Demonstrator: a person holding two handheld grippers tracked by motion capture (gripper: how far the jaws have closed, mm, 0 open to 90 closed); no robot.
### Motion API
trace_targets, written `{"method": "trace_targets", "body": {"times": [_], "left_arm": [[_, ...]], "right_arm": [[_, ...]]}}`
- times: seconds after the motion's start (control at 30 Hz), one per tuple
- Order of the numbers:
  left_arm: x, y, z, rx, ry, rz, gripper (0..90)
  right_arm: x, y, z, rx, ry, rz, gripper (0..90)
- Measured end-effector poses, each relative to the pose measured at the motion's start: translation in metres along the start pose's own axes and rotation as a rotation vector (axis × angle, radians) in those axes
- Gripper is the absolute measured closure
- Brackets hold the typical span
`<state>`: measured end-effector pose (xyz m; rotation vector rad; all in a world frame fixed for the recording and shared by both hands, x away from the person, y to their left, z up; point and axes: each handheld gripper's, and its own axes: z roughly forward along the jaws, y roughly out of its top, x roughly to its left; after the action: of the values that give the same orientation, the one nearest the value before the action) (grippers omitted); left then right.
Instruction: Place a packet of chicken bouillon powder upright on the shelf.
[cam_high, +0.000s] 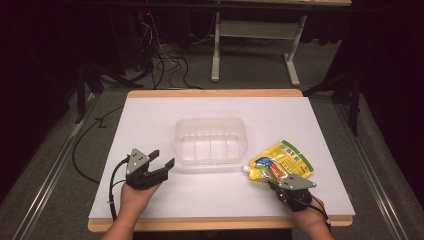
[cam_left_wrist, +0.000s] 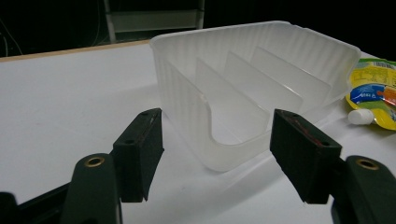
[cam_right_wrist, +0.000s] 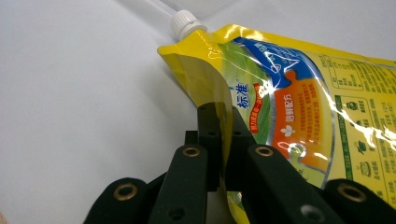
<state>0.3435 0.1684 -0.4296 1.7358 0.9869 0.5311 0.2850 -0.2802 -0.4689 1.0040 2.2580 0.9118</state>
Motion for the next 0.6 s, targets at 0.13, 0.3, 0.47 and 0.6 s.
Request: {"method": "trace_targets", "body": {"times": [0.13, 0.3, 0.47, 0.6], "left_arm": [[0.002, -0.002, -0.004, 0.0, 0.01, -0.006, 35.1], [0.005, -0.004, -0.008, 0.003, 0.017, -0.01, 35.0], [0.007, -0.006, -0.01, 0.009, 0.013, -0.016, 35.7], [0.007, -0.007, -0.01, 0.01, 0.014, -0.013, 35.9]], "right_arm": [[-0.002, 0.005, 0.0, -0.028, 0.002, 0.019, 90.0], [-0.006, 0.011, -0.005, -0.093, -0.012, 0.037, 90.0], [-0.011, 0.015, -0.013, -0.158, -0.022, 0.065, 90.0], [-0.015, 0.017, -0.021, -0.206, -0.039, 0.091, 90.0]]}}
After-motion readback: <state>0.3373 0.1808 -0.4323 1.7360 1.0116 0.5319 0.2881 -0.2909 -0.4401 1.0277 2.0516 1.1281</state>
